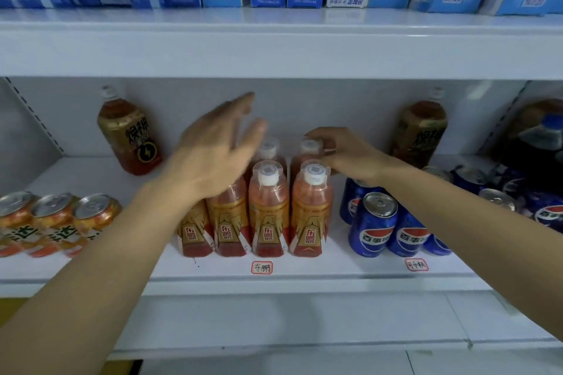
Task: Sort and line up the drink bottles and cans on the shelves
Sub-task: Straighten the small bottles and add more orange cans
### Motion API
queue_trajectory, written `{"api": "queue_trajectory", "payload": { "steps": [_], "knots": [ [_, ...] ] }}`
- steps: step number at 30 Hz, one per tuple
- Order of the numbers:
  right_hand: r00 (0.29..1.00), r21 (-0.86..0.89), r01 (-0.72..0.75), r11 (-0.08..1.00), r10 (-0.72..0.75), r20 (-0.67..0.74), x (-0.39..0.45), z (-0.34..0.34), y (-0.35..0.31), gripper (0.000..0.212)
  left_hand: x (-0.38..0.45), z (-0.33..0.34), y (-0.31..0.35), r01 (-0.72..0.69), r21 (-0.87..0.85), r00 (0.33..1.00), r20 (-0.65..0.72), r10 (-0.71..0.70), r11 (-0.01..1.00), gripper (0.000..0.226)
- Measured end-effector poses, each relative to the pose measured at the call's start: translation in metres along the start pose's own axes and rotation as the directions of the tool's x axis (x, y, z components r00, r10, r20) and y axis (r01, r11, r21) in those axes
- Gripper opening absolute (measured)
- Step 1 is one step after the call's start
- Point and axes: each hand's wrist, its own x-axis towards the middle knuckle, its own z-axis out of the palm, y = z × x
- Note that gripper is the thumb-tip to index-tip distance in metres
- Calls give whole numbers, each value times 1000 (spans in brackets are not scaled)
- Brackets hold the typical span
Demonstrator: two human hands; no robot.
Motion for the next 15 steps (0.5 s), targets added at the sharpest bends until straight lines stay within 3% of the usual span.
{"api": "queue_trajectory", "payload": {
  "steps": [2, 4, 7, 11, 15],
  "knots": [
    [1000, 13, -12, 1000, 12, -4, -1, 0, 0, 31, -24, -6, -36, 15, -287, 969, -232, -85, 958, 74],
    [999, 40, -33, 999, 33, 2, -2, 0, 0, 32, -53, 3, -68, 37, -543, 920, -309, -241, 839, 68],
    [998, 53, -66, 996, 66, 11, -8, 0, -3, 36, -89, 32, -93, 19, -736, 908, -271, -320, 677, 78],
    [992, 44, -127, 991, 125, 31, -14, 6, -1, 46, -113, 68, -107, 63, -887, 939, -102, -327, 457, 106],
    [964, 354, -263, 897, 257, 65, -14, 15, 18, 83, -125, 86, -122, 210, -908, 914, 50, -403, 363, 115]
  ]
}}
